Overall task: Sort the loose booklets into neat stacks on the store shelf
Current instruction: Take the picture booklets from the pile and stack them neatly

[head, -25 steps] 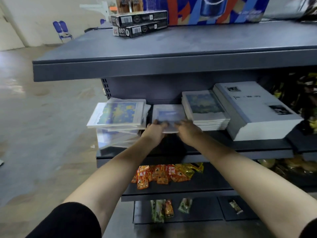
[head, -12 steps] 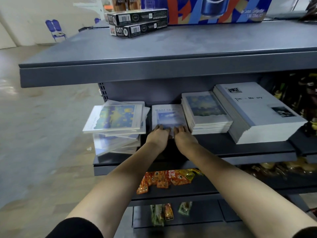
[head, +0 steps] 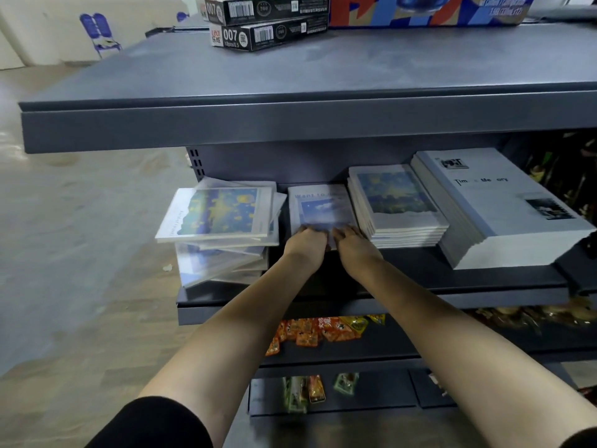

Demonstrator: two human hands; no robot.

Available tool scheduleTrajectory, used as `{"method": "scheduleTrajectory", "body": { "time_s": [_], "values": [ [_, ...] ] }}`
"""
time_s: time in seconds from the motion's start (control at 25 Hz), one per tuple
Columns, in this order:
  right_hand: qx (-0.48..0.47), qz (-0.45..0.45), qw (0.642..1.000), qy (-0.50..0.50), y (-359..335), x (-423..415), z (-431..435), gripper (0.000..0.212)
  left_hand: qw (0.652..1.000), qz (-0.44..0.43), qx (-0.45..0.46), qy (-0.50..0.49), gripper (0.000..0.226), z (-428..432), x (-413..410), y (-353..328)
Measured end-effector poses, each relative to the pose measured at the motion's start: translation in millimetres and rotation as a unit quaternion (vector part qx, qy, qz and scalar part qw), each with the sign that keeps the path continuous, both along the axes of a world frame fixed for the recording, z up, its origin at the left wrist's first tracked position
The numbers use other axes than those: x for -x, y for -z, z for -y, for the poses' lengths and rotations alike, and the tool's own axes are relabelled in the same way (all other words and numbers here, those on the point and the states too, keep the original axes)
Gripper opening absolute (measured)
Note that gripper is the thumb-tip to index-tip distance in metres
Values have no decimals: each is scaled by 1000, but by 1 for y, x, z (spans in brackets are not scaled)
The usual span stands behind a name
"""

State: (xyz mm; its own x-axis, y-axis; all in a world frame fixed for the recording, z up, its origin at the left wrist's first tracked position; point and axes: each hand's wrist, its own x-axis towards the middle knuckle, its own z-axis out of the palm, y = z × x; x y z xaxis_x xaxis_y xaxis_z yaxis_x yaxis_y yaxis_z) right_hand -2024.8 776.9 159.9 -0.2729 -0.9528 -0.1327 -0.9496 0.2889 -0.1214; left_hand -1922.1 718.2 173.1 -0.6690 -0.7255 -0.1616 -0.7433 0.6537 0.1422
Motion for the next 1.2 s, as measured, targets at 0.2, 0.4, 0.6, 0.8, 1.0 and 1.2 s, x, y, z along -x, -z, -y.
{"method": "scheduleTrajectory", "body": {
  "time_s": [0.2, 0.4, 0.6, 0.8, 1.0, 1.2],
  "values": [
    [-10, 57, 998, 14, -37, -5, 6, 37, 993, 81, 68, 50, 43, 6, -4, -29],
    [86, 31, 993, -78, -55, -32, 24, 69, 992, 24, 120, 13, 81, 28, -57, -43],
    [92, 9, 983, -158, -55, -86, 47, 74, 992, 46, 103, -65, 86, 44, -124, -42],
    [71, -6, 976, -206, -62, -135, 71, 74, 986, 22, 137, -87, 92, 64, -180, -35],
    [55, -41, 974, -216, -47, -179, 95, 67, 985, 20, 137, -100, 64, 82, -232, -17],
    [71, -89, 975, -192, -31, -188, 102, 53, 984, -81, 134, -81, 34, 92, -244, -6]
  ]
}}
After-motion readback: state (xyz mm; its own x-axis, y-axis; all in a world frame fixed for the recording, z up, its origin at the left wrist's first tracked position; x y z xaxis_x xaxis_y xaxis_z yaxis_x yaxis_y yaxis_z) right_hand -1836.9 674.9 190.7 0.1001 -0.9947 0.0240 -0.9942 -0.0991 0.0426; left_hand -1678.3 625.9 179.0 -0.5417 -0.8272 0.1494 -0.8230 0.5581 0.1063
